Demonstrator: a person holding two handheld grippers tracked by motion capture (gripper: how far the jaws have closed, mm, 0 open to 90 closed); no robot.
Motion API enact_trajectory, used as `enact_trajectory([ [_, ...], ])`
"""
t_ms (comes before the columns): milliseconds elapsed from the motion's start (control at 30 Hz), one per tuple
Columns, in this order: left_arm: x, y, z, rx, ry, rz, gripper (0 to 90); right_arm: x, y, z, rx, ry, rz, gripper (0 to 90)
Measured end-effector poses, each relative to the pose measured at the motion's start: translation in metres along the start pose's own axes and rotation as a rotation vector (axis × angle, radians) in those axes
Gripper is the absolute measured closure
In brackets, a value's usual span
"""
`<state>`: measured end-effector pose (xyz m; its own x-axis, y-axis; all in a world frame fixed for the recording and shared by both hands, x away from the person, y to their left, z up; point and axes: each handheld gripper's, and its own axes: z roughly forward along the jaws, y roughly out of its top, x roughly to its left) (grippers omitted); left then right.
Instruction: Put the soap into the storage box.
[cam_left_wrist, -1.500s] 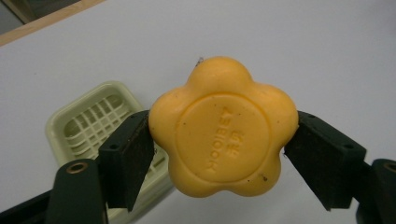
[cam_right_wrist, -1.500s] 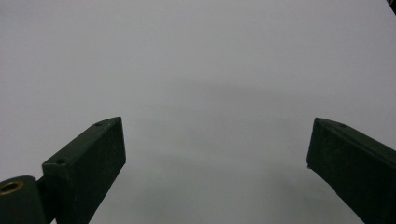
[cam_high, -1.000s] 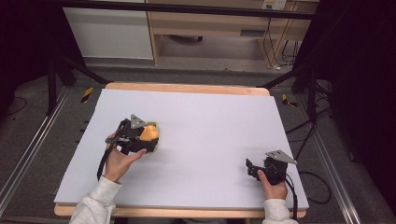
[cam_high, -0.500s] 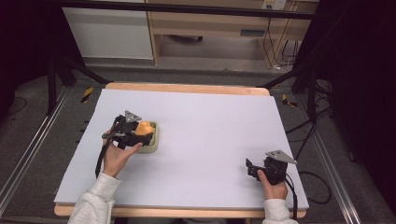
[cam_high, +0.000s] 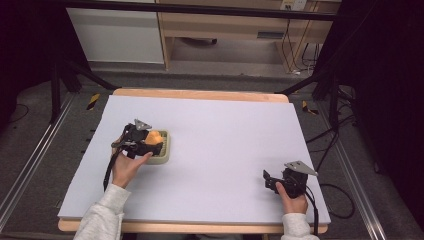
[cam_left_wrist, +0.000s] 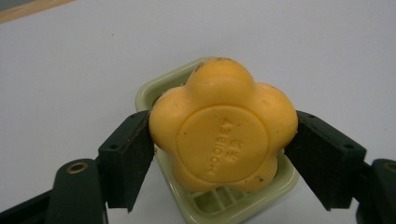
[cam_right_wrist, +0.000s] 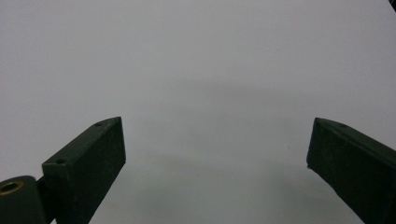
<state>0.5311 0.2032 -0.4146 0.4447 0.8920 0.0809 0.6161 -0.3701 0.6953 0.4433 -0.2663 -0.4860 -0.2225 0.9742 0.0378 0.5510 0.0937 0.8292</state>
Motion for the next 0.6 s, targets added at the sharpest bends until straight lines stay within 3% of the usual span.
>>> enact_trajectory([
  [600,-0.003,-0.009,0.013,0.042,-0.011,0.002,24.5,0.0,0.0,0.0,0.002,0.0,-0.001,5.0],
])
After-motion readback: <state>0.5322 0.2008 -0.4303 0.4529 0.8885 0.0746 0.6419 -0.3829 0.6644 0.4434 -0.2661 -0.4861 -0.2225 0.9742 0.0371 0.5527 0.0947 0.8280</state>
